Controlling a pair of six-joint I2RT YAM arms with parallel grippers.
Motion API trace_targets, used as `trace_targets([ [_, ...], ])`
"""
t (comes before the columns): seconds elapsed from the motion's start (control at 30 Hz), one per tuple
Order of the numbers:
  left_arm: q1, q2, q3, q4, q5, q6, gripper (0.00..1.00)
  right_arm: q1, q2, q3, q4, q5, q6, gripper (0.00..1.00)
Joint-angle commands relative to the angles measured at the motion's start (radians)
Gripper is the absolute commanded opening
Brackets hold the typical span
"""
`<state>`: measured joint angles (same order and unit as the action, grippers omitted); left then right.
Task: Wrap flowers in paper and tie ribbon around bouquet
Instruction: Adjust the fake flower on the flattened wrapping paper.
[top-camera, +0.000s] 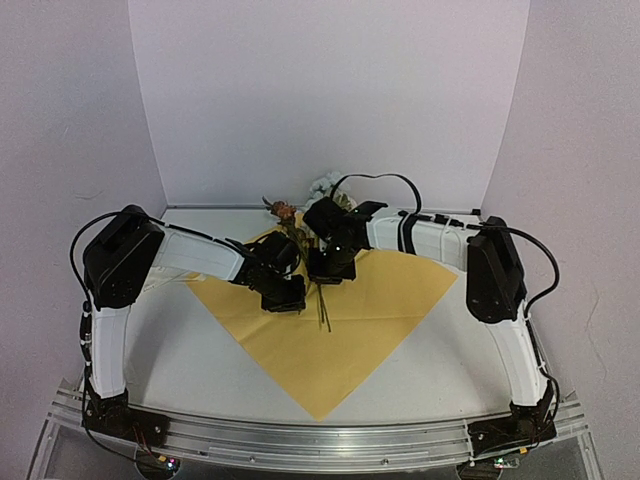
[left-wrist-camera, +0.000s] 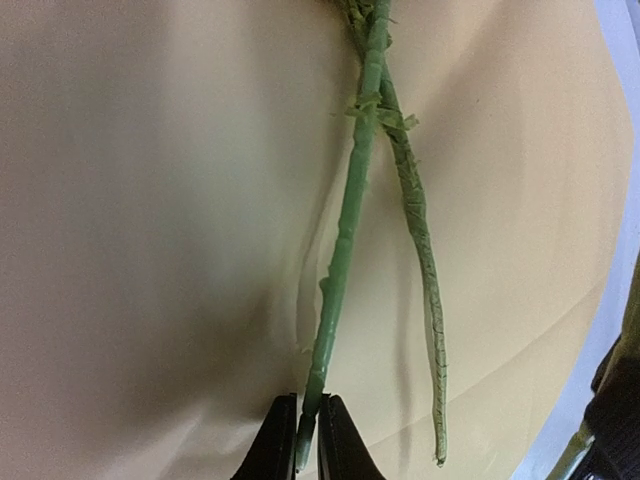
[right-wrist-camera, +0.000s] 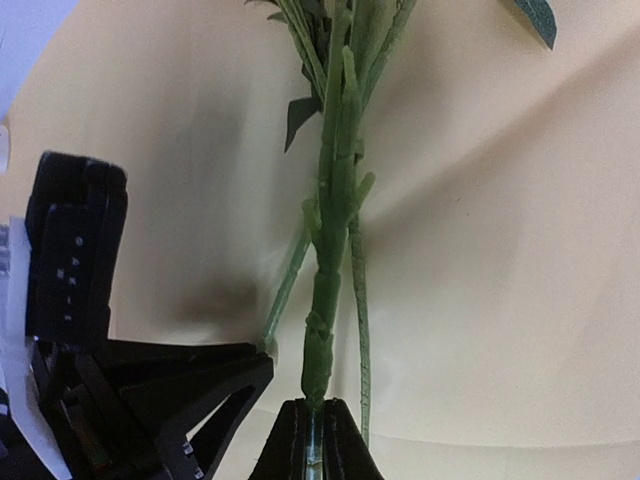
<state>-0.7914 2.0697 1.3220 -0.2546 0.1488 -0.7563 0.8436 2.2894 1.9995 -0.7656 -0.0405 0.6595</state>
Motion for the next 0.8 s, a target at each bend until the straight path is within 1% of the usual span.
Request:
trace_targets([
  [0.0, -0.003, -0.004, 0.002, -0.036, -0.022, 0.019, 0.09, -0.021, 0.063, 0.091, 0.045, 0.039, 0.008, 0.00],
  [0.13, -0.003, -0.024, 0.002, -0.031, -0.028, 0.032, 0.08, -0.025, 0.100, 0.118, 0.044, 0.020, -0.001, 0.00],
  [0.27, -0.003, -0.029, 0.000, -0.026, -0.020, 0.035, 0.07, -0.026, 0.103, 0.088, 0.043, 0.010, -0.017, 0.02],
  [0.33, -0.003, -0.031, -0.002, -0.022, -0.013, 0.035, 0.06, -0.025, 0.101, 0.069, 0.042, 0.003, -0.024, 0.08],
  [0.47, -0.004, -0.029, -0.003, -0.018, -0.010, 0.038, 0.06, -0.026, 0.086, 0.035, 0.042, 0.013, -0.036, 0.27],
  [0.57, -0.003, -0.030, -0.005, -0.015, -0.004, 0.039, 0.06, -0.022, 0.074, 0.009, 0.034, 0.018, -0.036, 0.36],
  [0.67, -0.002, -0.034, -0.011, -0.006, 0.003, 0.041, 0.05, -0.015, 0.072, -0.010, 0.025, 0.027, -0.029, 0.41],
  [0.77, -0.002, -0.042, -0.022, 0.001, 0.006, 0.040, 0.05, -0.001, 0.083, -0.007, 0.000, 0.039, -0.015, 0.43],
])
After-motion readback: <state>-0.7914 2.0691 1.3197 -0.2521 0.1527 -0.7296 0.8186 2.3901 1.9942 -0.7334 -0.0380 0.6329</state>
